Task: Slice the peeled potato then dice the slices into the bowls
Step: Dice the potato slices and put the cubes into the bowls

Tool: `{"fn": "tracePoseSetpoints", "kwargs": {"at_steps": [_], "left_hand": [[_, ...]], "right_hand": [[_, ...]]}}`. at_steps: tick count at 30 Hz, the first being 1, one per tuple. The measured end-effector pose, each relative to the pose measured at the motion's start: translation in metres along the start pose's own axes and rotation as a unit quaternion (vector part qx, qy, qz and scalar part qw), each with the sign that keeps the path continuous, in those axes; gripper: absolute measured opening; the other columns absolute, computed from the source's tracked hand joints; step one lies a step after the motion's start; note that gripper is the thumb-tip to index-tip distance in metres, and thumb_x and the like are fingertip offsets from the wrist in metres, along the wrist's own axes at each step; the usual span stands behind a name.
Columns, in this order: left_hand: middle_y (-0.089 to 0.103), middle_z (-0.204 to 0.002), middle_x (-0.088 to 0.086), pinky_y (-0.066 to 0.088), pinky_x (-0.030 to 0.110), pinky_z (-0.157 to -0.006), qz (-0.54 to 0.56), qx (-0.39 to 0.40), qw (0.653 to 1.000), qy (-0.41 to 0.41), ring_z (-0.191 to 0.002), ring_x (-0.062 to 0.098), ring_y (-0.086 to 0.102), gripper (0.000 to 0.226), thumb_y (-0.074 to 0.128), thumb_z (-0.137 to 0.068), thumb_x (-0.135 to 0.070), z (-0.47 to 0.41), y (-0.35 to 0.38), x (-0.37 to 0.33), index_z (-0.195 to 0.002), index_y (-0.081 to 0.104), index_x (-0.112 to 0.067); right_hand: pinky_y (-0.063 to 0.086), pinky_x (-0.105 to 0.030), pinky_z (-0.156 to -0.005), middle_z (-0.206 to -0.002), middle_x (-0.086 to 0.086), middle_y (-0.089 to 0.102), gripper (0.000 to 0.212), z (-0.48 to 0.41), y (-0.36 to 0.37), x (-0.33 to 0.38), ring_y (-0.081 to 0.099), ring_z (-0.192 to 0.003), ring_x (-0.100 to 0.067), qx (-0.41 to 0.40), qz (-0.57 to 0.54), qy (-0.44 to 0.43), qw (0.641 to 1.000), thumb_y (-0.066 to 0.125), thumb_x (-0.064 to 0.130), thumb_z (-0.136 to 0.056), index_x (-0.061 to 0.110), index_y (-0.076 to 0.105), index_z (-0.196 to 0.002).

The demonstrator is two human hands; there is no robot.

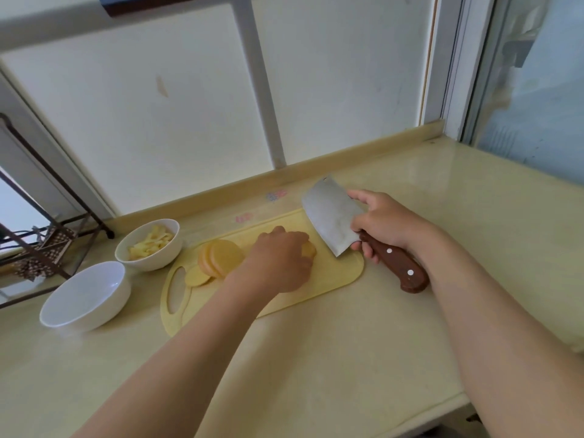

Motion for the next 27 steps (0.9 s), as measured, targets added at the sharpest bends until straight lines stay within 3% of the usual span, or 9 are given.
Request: {"fn": "tracePoseSetpoints", "kwargs": {"at_steps": [4,7,10,13,17,19,27], "left_hand": [[0.050,-0.130,0.009,0.039,0.036,-0.093,-0.023,-0.027,0.998,-0.052,-0.119,0.030,0.047,0.046,0.046,-0.097,-0.049,0.004,-0.001,-0.002,-0.133,0.051,-0.020],[0.051,-0.137,0.006,0.037,0.036,-0.101,-0.006,-0.023,0.999,-0.040,-0.127,0.027,0.044,0.057,0.048,-0.094,-0.056,0.010,-0.003,0.006,-0.139,0.047,-0.020],[0.049,-0.143,0.000,0.035,0.030,-0.108,0.074,-0.010,0.997,-0.016,-0.132,0.021,0.043,0.060,0.057,-0.093,-0.049,0.023,-0.003,0.022,-0.146,0.042,-0.026],[0.052,-0.140,-0.003,0.036,0.021,-0.099,0.075,-0.044,0.996,0.030,-0.124,0.016,0.050,0.049,0.057,-0.094,-0.039,0.032,-0.002,0.025,-0.140,0.051,-0.025],[0.058,-0.130,0.004,0.044,0.028,-0.095,0.073,-0.091,0.991,0.064,-0.114,0.020,0.057,0.031,0.057,-0.096,-0.035,0.036,-0.003,0.022,-0.116,0.069,-0.015],[0.062,-0.118,0.011,0.045,0.033,-0.090,0.073,-0.096,0.990,0.067,-0.105,0.025,0.059,0.032,0.058,-0.096,-0.032,0.035,-0.002,0.022,-0.106,0.068,-0.004],[0.063,-0.116,0.013,0.045,0.037,-0.090,0.094,-0.123,0.987,0.048,-0.102,0.024,0.058,0.033,0.058,-0.095,-0.033,0.033,-0.004,0.022,-0.105,0.069,-0.003]], "right_hand": [[0.048,-0.031,-0.044,-0.071,-0.019,0.067,0.077,0.001,0.007,-0.002,0.059,-0.049,-0.025,0.018,0.019,0.005,1.000,0.042,-0.004,-0.092,0.037,0.036,-0.157],[0.049,-0.032,-0.045,-0.080,-0.022,0.069,0.077,0.003,0.011,-0.001,0.062,-0.060,-0.030,0.029,0.025,0.004,0.999,0.042,-0.004,-0.091,0.038,0.037,-0.156],[0.049,-0.032,-0.046,-0.082,-0.025,0.070,0.077,0.006,0.011,0.001,0.061,-0.067,-0.032,0.038,0.036,0.003,0.999,0.042,-0.003,-0.090,0.043,0.039,-0.152],[0.049,-0.033,-0.048,-0.070,-0.016,0.070,0.077,0.009,0.015,0.005,0.060,-0.056,-0.027,0.050,0.062,-0.001,0.997,0.044,0.000,-0.090,0.044,0.039,-0.152],[0.049,-0.032,-0.048,-0.070,-0.011,0.069,0.077,0.015,0.018,0.011,0.057,-0.046,-0.020,0.053,0.085,-0.012,0.995,0.042,-0.001,-0.091,0.041,0.036,-0.155],[0.050,-0.033,-0.050,-0.074,-0.011,0.070,0.078,0.017,0.019,0.013,0.058,-0.046,-0.019,0.054,0.098,-0.017,0.994,0.042,0.000,-0.091,0.042,0.036,-0.156],[0.050,-0.034,-0.051,-0.080,-0.010,0.068,0.080,0.018,0.022,0.021,0.061,-0.044,-0.014,0.055,0.128,-0.032,0.990,0.041,-0.002,-0.091,0.042,0.034,-0.157]]}}
Point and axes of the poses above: each hand's wrist, its own z-axis away from the middle knuckle, its own y-axis out of the palm, x = y × z, the point moved 8 cm from there along -z, towards the middle knuckle
